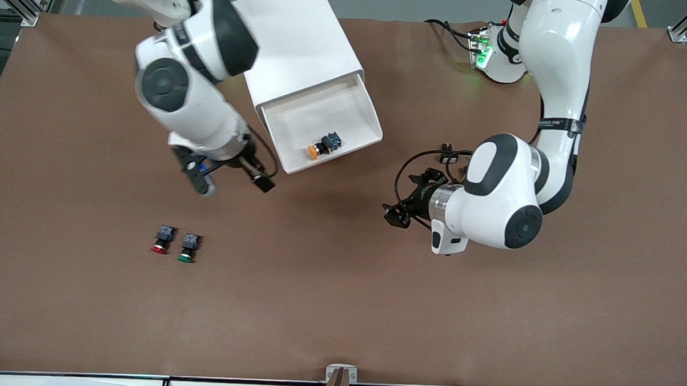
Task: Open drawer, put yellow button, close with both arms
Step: 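Withdraw the right gripper while the left gripper moves to the drawer front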
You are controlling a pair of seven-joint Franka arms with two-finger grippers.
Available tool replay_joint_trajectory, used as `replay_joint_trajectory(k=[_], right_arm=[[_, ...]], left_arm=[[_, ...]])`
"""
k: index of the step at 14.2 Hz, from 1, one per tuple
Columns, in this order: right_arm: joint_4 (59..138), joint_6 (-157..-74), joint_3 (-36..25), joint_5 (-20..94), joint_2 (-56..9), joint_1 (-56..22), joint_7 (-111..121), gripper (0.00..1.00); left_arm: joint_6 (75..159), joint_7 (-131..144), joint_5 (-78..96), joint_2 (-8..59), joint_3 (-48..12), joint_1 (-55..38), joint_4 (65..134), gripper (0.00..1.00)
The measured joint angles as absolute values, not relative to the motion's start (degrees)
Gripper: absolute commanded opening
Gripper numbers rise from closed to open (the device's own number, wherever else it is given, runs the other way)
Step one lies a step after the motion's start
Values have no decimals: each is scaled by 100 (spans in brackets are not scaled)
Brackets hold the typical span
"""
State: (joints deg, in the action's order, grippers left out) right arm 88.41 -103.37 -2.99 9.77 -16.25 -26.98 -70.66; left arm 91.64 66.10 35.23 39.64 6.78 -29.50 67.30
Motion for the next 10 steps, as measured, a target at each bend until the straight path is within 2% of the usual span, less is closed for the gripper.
replay_joint_trajectory(k=[10], right_arm=[[8708,-9873,-320,471,-1360,-518,-1781,100]], left_arm=[[9955,6582,1625,3881,661,-3962,6742,100]])
